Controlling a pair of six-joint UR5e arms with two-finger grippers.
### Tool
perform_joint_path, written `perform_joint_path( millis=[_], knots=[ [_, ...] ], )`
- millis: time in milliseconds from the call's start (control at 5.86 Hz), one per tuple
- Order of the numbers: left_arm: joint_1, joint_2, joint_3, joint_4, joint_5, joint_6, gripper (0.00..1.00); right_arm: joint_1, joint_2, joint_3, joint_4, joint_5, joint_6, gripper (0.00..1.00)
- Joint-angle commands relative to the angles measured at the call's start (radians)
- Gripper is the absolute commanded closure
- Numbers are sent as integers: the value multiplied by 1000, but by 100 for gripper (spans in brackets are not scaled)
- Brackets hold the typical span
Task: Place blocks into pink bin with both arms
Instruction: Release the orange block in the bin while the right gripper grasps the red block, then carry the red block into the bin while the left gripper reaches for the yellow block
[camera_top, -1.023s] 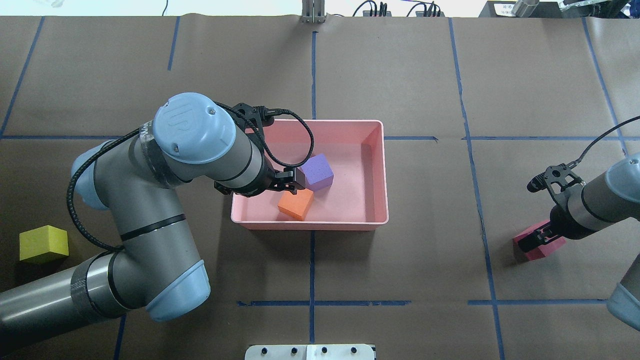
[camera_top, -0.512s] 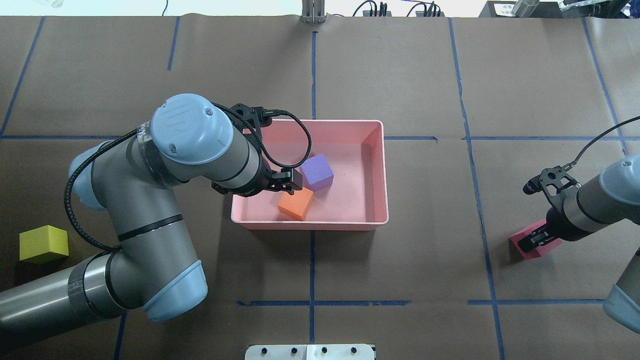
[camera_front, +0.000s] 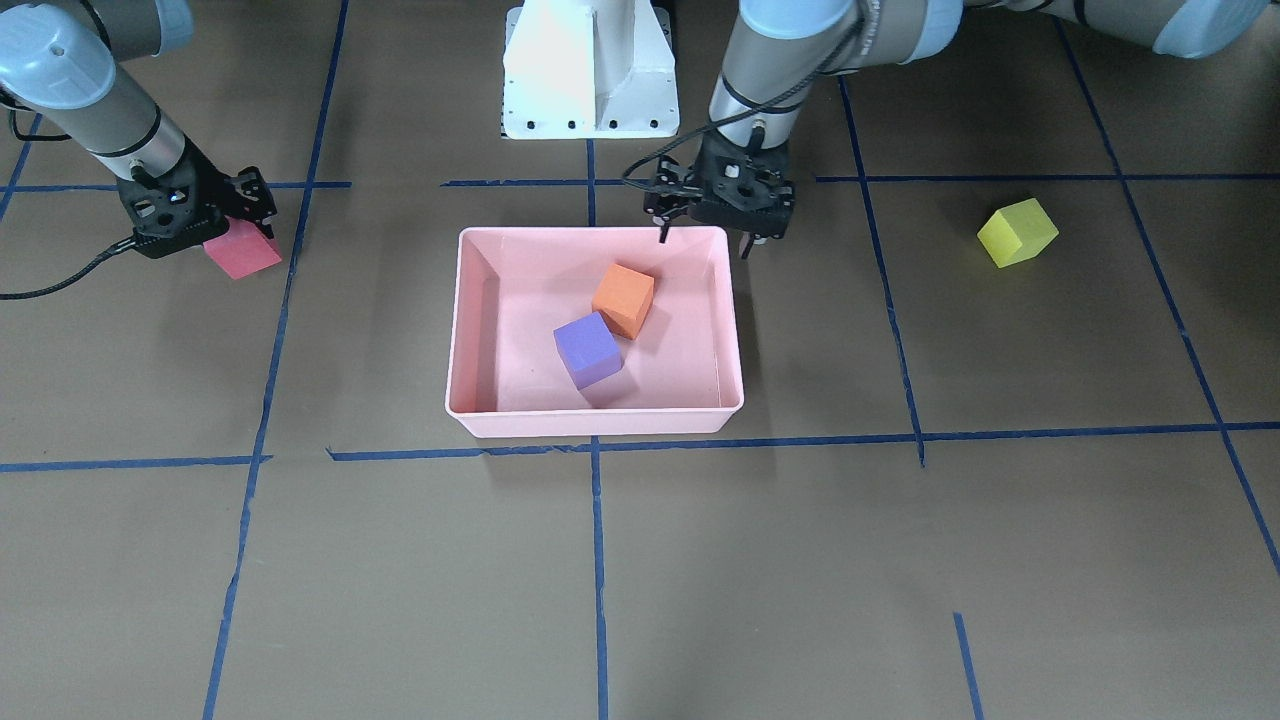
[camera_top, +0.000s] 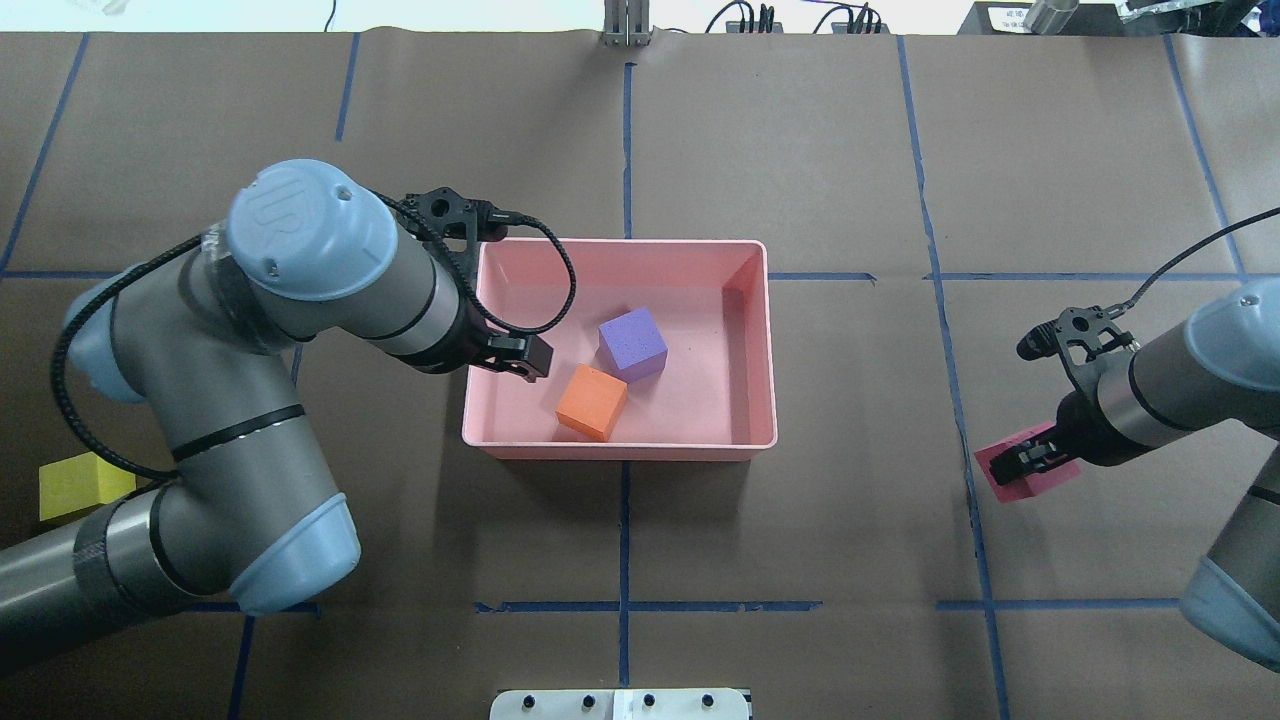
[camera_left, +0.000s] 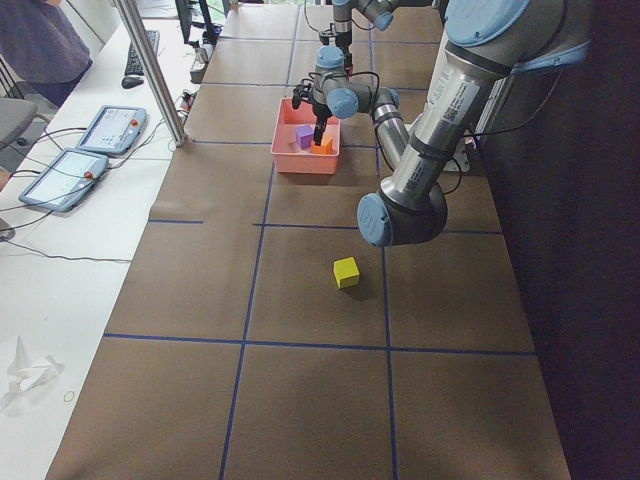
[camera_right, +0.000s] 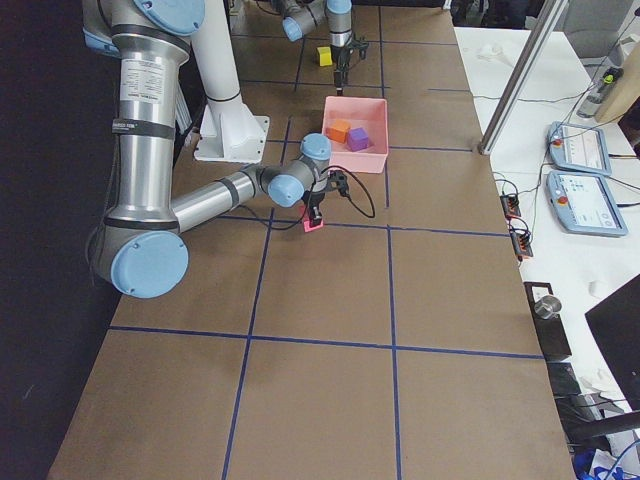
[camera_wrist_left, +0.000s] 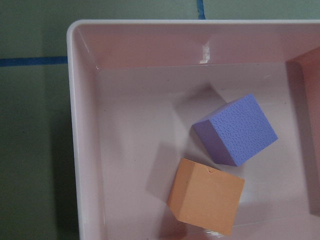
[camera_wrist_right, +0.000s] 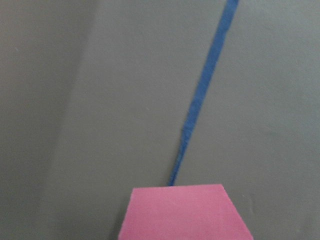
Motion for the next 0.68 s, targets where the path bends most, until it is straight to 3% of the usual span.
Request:
perform_joint_path(
  millis=[0, 341, 512],
  knots=[
    [-116, 162, -43, -18, -82, 310, 0, -7, 270, 15, -242, 2, 237, 81],
    [-268, 342, -81, -35, -161, 648, 0, -41, 558, 6, -525, -9, 372, 79],
    [-282, 442, -86, -126, -169, 715, 0, -85, 620, 4, -557, -54, 473, 75]
  ],
)
